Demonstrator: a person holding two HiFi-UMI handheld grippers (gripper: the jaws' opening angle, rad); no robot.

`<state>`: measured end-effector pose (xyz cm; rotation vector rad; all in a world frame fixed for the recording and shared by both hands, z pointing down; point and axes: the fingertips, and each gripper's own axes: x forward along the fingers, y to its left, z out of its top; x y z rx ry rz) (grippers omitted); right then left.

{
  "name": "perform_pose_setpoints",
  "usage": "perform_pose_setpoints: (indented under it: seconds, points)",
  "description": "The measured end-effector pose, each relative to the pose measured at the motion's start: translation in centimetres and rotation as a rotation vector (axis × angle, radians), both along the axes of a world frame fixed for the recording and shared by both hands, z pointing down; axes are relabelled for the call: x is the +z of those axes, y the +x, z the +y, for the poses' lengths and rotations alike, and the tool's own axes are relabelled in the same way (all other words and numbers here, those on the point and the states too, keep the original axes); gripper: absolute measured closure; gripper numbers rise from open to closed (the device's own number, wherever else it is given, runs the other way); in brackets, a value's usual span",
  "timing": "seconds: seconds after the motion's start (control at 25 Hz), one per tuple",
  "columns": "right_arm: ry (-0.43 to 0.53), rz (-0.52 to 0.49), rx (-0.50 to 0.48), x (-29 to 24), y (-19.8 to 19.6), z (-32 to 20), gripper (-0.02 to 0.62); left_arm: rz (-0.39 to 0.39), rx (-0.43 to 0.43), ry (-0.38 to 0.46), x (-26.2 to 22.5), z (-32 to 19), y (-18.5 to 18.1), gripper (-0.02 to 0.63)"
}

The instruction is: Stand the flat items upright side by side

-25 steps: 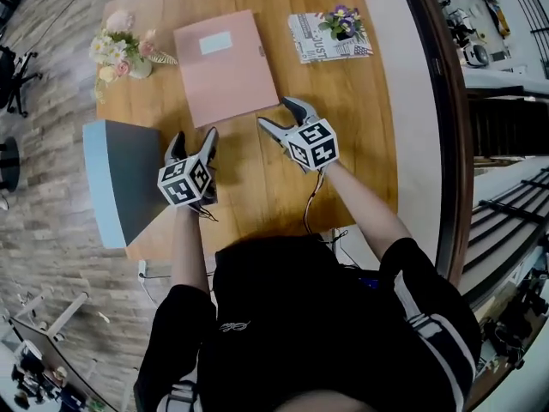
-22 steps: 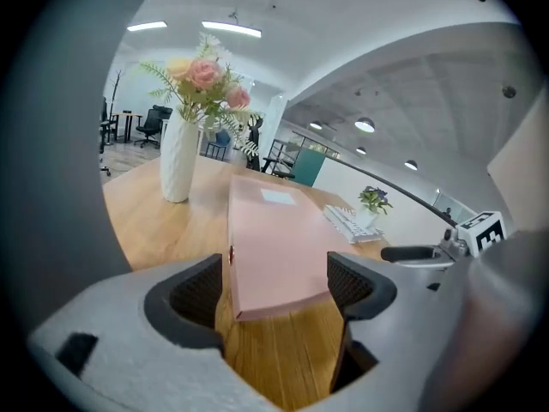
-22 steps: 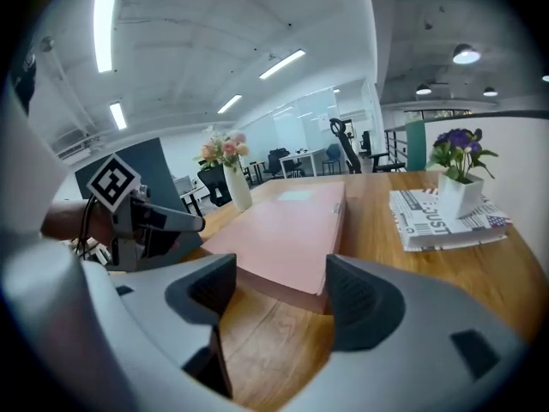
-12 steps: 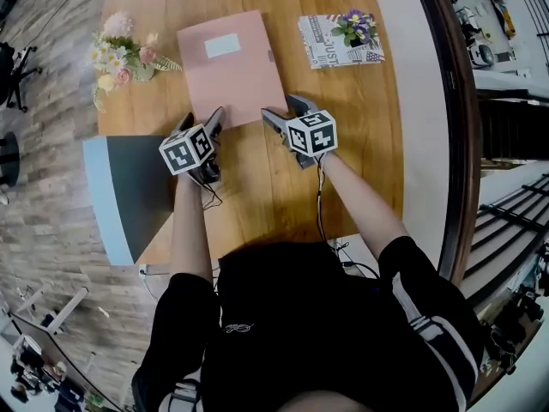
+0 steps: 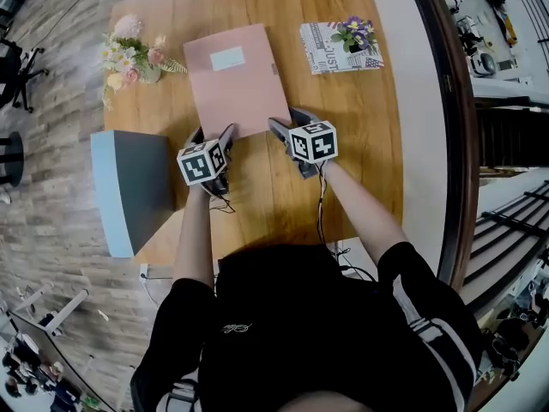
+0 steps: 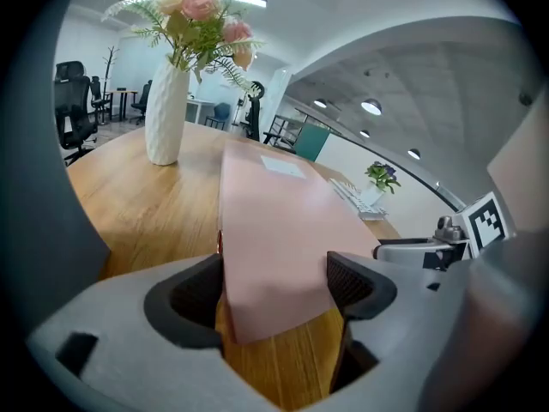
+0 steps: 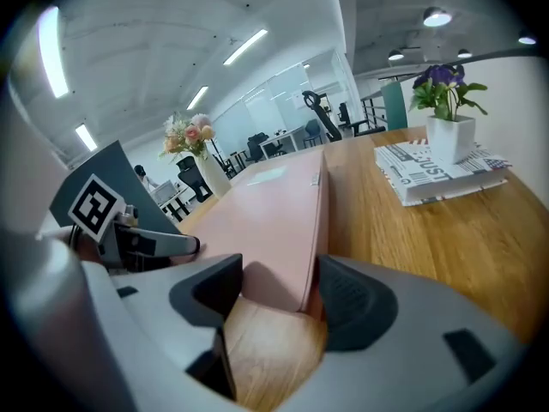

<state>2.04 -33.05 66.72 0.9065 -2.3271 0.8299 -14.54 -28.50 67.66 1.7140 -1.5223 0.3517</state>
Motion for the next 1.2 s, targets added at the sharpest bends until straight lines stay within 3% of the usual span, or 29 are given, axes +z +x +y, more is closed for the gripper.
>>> perform_pose_setpoints:
  seconds: [0.88,1.2]
  points:
    - [-0.035,0.005,0.031,0.7,5.0,14.4,0.313,0.000,0.067,-0.043,0.7,13.4,4.7,0.215]
    - [-0.141,0.025,0.054,1.0,6.6,18.8,0.327,-0.002,0.117,-0.094,0.9,17.3,6.1,0.215]
